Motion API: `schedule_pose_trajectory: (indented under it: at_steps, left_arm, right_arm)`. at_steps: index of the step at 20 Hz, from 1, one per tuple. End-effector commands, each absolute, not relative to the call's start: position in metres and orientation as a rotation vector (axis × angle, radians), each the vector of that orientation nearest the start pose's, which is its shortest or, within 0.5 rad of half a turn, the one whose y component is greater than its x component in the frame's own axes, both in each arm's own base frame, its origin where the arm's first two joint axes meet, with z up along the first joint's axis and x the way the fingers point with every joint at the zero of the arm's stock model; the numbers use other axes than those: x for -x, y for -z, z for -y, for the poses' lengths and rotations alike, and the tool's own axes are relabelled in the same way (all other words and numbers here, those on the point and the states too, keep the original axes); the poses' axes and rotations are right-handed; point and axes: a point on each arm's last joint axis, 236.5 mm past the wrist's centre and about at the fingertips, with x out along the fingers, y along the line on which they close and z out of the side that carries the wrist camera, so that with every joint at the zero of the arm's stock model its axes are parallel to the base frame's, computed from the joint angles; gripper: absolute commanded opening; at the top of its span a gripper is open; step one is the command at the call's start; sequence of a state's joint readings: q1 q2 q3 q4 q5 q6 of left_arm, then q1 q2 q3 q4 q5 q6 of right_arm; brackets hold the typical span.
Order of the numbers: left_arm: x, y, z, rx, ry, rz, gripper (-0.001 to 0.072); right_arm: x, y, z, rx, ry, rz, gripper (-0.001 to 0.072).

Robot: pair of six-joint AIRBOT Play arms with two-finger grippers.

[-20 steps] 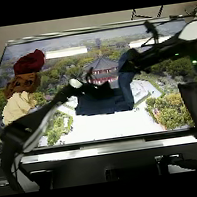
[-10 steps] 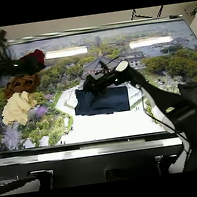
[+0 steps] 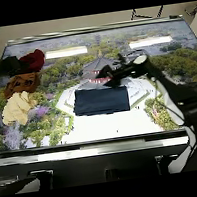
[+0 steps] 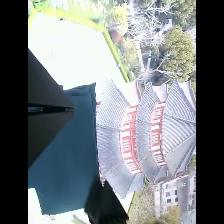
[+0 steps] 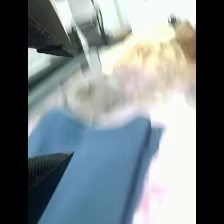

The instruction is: Fold the clothes and pants, and hang the long-sleeved shirts on hangers.

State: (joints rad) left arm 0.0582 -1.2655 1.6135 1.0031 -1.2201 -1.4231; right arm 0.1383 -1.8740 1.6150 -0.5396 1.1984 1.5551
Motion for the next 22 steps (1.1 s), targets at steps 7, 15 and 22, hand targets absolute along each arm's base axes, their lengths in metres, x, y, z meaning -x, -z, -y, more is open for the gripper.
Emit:
schedule_pose_trajectory:
  at_steps: [7, 15, 22]
  left_arm:
    - [-0.437, -0.221, 0.096, 0.294, 0.431, -0.808, 0.0029]
    - [-0.434, -0.221, 0.104, 0.311, 0.441, -0.820, 0.0029]
    - [-0.435, -0.220, 0.104, 0.307, 0.441, -0.818, 0.0029]
  right_arm:
    - [-0.402, 0.090, -0.123, -0.788, -0.367, -1.647, 0.0627]
    - [-0.410, 0.066, -0.194, -0.891, -0.700, -1.542, 0.0117]
    - [-0.471, -0.061, -0.072, -0.915, -0.606, -1.222, 0.0038]
